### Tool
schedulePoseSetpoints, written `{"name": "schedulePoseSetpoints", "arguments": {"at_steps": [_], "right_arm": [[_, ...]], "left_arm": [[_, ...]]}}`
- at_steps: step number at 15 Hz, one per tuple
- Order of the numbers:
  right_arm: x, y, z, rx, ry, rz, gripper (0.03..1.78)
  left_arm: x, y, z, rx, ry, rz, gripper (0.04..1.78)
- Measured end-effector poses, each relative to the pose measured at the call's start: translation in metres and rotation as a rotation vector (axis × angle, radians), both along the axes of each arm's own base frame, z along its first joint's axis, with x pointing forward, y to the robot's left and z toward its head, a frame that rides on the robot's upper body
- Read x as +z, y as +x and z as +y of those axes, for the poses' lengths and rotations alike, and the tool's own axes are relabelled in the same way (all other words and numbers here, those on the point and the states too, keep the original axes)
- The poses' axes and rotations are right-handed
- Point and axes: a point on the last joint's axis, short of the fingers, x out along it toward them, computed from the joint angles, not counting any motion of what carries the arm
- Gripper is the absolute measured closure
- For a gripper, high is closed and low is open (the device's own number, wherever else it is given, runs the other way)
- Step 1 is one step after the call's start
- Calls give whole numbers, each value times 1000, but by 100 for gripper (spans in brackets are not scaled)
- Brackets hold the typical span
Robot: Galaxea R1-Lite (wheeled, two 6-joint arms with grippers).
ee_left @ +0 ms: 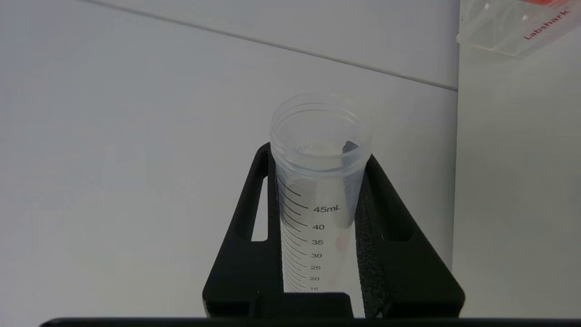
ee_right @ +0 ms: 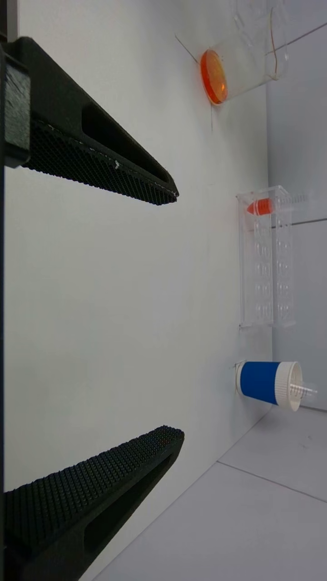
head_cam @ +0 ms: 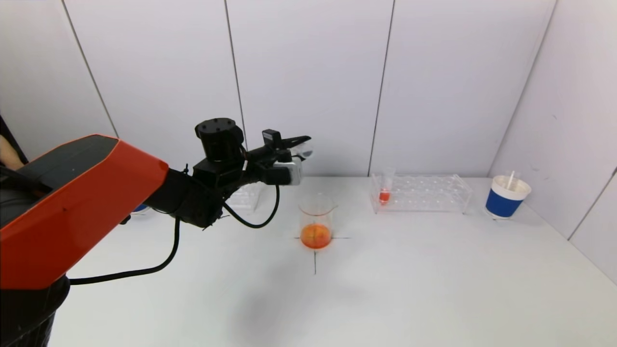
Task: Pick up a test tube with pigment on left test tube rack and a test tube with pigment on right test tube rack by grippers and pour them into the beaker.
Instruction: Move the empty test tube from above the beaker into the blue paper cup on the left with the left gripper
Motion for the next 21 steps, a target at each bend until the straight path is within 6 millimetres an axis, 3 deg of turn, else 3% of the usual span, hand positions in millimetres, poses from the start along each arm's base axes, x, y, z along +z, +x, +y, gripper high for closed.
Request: {"name": "schedulePoseSetpoints", "arguments": {"at_steps": [9, 16, 21], "right_arm": [[0, 0, 0, 0, 0, 0, 4], [0, 0, 0, 0, 0, 0, 4], [0, 0, 0, 0, 0, 0, 4]], "left_arm": [[36, -18, 13, 334, -520, 422, 136], [88, -49, 36, 578, -821, 496, 136], [129, -70, 69, 756, -1011, 370, 136]]}}
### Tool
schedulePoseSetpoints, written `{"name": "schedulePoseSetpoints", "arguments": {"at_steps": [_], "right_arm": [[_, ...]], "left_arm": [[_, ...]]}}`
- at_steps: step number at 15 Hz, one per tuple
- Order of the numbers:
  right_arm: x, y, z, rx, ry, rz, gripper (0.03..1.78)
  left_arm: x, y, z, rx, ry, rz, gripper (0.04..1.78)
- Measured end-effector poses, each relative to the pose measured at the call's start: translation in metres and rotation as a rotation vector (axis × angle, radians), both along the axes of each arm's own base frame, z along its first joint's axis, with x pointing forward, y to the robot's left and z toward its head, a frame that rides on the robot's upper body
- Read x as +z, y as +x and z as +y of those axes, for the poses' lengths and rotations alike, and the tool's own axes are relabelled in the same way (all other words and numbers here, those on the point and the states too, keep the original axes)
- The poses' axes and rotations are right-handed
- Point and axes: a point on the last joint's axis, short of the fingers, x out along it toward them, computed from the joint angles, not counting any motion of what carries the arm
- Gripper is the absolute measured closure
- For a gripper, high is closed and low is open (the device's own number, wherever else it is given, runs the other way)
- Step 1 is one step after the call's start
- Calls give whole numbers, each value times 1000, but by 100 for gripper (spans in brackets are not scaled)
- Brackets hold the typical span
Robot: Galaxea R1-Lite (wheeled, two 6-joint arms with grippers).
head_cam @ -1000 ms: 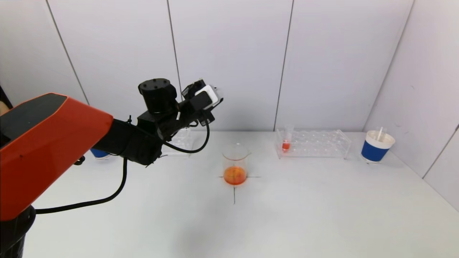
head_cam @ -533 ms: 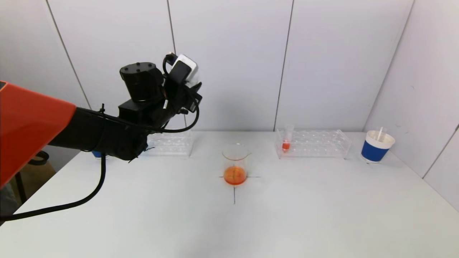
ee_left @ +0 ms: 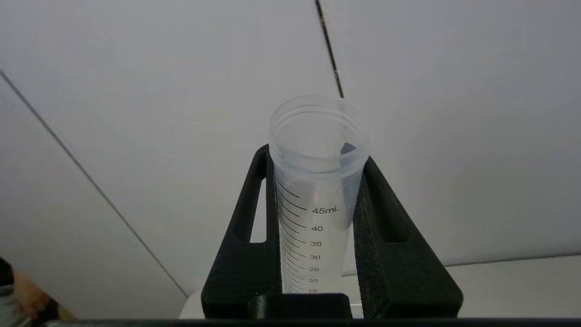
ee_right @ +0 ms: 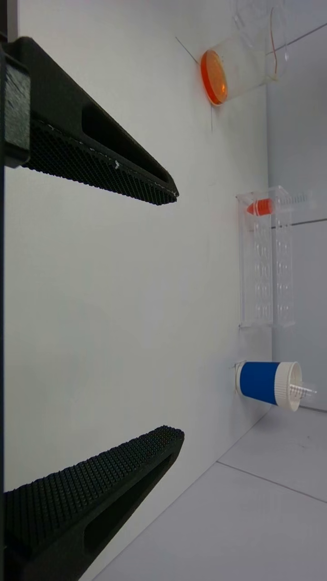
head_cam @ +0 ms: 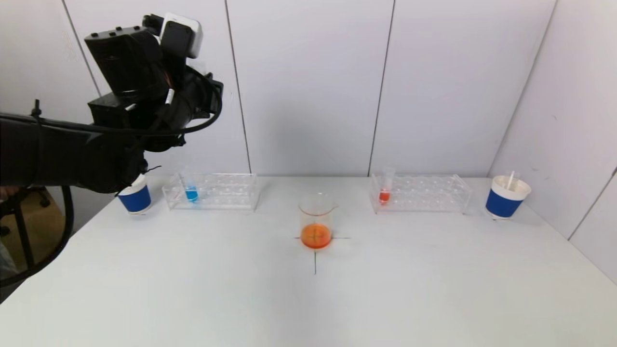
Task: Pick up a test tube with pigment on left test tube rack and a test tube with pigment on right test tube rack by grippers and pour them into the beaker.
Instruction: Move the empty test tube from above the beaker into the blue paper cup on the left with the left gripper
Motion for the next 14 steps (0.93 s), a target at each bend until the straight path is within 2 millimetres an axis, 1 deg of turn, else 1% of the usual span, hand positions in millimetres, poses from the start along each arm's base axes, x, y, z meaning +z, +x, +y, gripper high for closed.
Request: {"name": "schedulePoseSetpoints", "arguments": {"at_steps": [3, 6, 8, 10, 14], "right_arm": [[0, 0, 0, 0, 0, 0, 4], [0, 0, 0, 0, 0, 0, 4], [0, 0, 0, 0, 0, 0, 4], [0, 0, 0, 0, 0, 0, 4], [0, 0, 0, 0, 0, 0, 4]], "left_arm": [[11, -4, 37, 142, -24, -21, 136], [12, -4, 78, 272, -60, -26, 136], [3, -6, 102, 335, -84, 2, 136], [-6, -7, 121, 372, -138, 15, 136], [-23, -2, 145, 412, -235, 35, 136]]}}
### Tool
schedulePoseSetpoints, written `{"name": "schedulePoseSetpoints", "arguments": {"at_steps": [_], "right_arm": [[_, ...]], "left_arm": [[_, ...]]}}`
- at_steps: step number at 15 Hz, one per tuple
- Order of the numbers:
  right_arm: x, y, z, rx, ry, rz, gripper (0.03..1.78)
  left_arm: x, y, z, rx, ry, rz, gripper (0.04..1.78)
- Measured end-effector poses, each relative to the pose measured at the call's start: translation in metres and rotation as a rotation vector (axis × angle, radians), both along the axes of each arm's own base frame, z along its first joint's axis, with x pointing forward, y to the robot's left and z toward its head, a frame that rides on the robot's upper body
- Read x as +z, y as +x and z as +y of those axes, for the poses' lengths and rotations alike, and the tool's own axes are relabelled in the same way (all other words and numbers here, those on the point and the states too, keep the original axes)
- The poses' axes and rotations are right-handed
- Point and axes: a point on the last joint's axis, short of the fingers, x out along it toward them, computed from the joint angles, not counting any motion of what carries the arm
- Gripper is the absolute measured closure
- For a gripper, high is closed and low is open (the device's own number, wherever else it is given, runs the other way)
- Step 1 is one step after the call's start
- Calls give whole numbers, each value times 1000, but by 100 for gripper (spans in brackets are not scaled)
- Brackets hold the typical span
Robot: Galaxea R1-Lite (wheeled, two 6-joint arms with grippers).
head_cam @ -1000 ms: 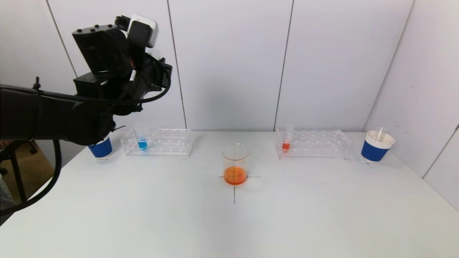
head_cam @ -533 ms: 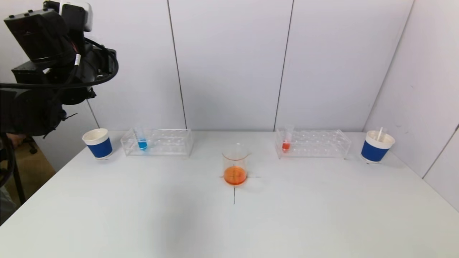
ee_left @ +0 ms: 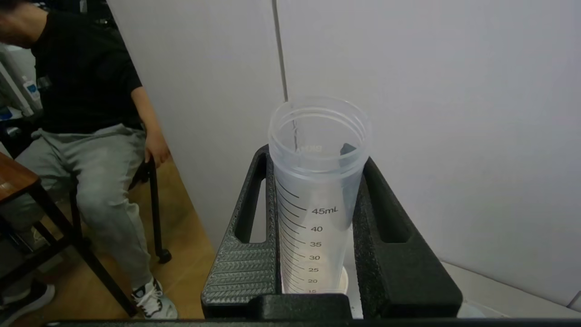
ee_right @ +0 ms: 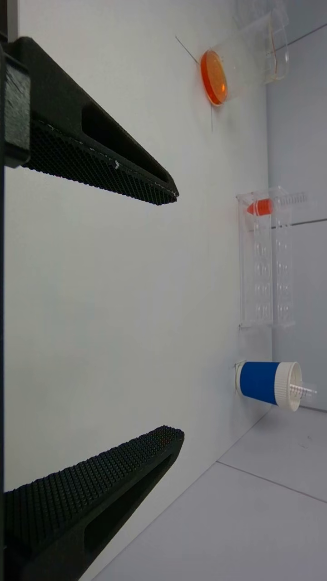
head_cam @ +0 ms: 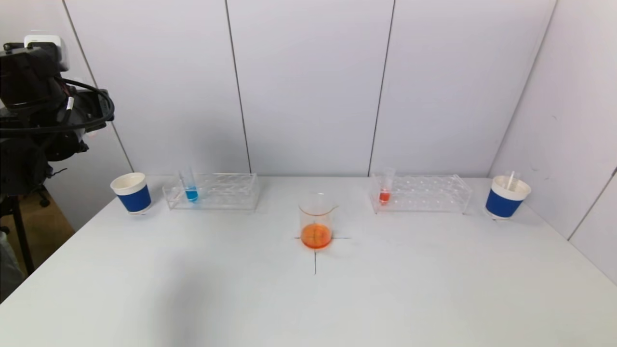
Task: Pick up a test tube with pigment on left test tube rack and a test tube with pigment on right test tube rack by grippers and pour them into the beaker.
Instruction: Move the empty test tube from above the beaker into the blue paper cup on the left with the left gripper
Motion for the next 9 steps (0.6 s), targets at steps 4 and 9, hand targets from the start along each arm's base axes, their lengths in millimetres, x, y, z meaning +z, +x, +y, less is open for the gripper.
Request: {"name": "schedulePoseSetpoints", "arguments": {"at_steps": [4, 9], "right_arm": [[0, 0, 0, 0, 0, 0, 4], [0, 0, 0, 0, 0, 0, 4]], "left_arm": [[-20, 10, 19, 29, -42, 30, 136], [-50, 30, 44, 29, -75, 35, 136]]}}
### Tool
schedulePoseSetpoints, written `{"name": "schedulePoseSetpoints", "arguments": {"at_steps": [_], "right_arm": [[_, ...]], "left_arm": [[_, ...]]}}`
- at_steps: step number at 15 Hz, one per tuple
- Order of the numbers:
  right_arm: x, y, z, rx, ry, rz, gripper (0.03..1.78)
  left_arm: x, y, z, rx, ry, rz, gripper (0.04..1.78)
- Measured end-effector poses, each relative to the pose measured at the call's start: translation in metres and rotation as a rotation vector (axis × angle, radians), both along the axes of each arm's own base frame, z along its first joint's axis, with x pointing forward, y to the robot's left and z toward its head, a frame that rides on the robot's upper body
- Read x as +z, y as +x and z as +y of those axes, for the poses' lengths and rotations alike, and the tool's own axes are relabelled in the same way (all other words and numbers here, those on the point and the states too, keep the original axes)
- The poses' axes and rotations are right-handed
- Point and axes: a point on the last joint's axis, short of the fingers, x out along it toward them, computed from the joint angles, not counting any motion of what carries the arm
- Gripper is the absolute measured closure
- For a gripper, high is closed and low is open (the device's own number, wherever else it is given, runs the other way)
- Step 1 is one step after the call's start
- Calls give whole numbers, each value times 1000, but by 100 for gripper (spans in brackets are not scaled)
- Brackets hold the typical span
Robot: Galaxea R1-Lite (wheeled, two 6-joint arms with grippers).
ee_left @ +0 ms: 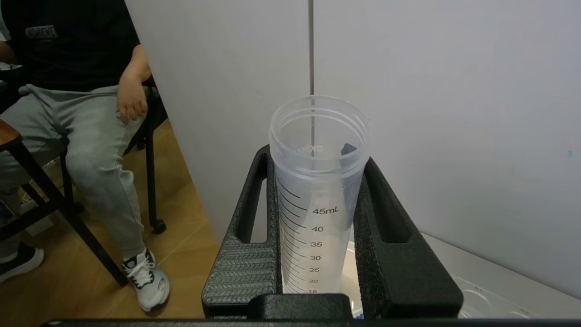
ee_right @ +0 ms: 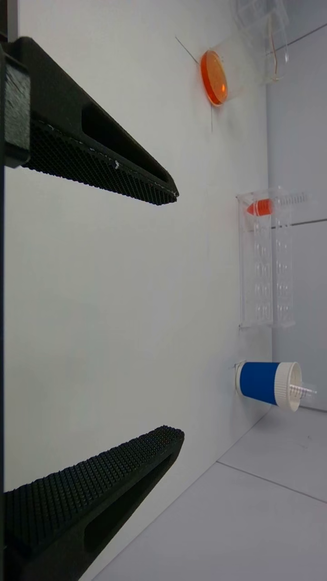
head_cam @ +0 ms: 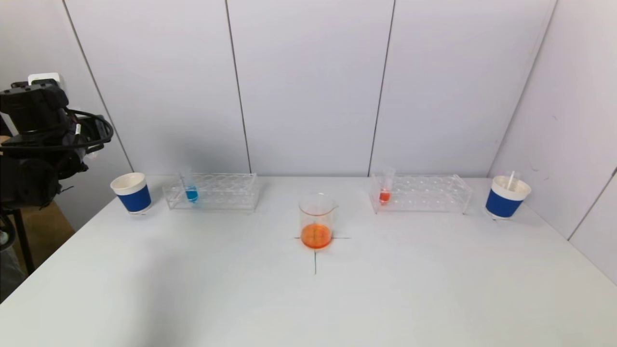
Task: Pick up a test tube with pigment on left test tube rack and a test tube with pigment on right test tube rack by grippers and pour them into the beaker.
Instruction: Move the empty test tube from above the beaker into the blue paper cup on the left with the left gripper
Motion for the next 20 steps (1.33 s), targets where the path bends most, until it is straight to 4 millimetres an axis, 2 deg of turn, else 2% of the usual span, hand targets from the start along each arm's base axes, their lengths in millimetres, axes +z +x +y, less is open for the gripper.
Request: {"name": "schedulePoseSetpoints", "arguments": {"at_steps": [5, 9, 20], "right_arm": [[0, 0, 0, 0, 0, 0, 4], [0, 0, 0, 0, 0, 0, 4], [0, 0, 0, 0, 0, 0, 4]], "left_arm": [[-33, 28, 13, 7, 3, -6, 136], [-51, 46, 18, -11, 1, 8, 136], [-90, 63, 23, -27, -11, 39, 136]]}}
